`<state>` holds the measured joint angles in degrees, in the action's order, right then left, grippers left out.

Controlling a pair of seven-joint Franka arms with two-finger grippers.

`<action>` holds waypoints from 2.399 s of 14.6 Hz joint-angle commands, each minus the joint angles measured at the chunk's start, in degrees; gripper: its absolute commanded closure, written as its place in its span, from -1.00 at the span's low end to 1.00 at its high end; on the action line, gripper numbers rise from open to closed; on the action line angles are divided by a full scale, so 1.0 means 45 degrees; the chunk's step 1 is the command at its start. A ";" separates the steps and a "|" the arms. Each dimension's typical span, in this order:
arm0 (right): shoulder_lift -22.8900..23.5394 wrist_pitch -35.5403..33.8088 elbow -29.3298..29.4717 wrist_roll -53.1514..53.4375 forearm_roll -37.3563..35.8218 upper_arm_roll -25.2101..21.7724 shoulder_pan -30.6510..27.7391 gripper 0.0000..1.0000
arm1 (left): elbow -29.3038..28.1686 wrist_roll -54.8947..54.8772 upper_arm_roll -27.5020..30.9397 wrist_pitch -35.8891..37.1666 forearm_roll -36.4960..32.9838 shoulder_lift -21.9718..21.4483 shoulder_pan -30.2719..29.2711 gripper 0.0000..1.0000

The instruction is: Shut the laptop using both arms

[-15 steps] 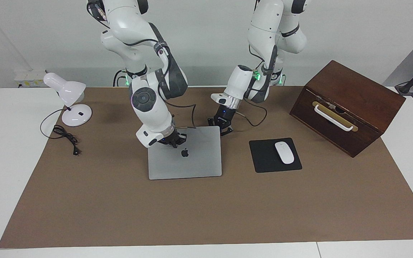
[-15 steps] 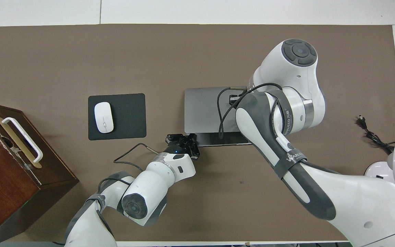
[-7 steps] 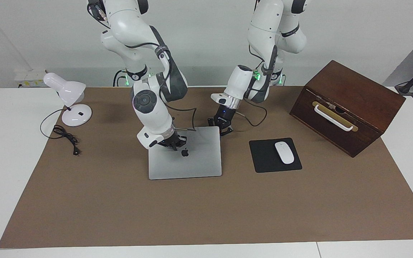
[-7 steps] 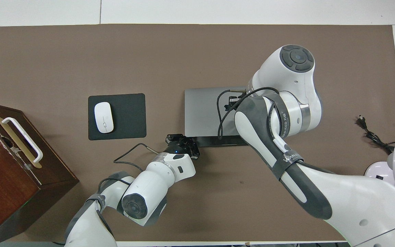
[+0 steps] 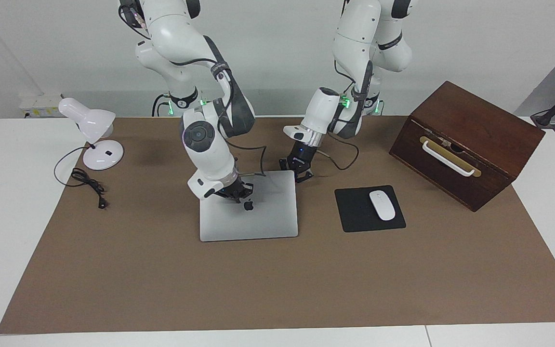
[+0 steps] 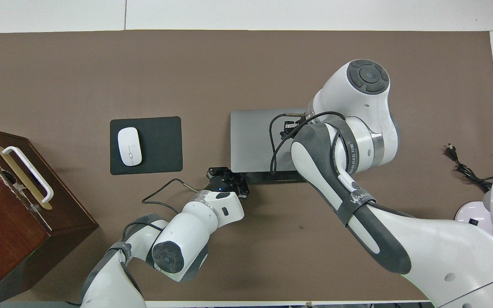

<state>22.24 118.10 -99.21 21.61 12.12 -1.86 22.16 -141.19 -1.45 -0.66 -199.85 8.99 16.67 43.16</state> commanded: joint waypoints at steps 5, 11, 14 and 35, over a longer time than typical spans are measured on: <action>-0.0275 0.0648 -0.0668 -0.0231 0.0276 0.0042 -0.0023 1.00 | -0.0108 -0.0302 0.0185 -0.0139 0.0229 0.0593 -0.0021 1.00; -0.0275 0.0688 -0.0669 -0.0212 0.0276 0.0042 -0.0023 1.00 | -0.0108 -0.0283 0.0185 -0.0120 0.0229 0.0593 -0.0021 1.00; -0.0275 0.0669 -0.0611 -0.0173 0.0276 0.0042 -0.0023 1.00 | -0.0108 -0.0283 0.0185 -0.0120 0.0229 0.0593 -0.0098 1.00; -0.3516 -0.3936 0.2768 -0.6051 -0.1480 -0.0192 -0.4728 -1.00 | -0.0089 0.1630 0.0166 -0.0081 0.0229 0.0301 -0.0040 1.00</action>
<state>7.12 103.28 -87.11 -3.99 6.84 -3.36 2.31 -141.18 4.84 -0.45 -199.95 9.01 16.68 43.03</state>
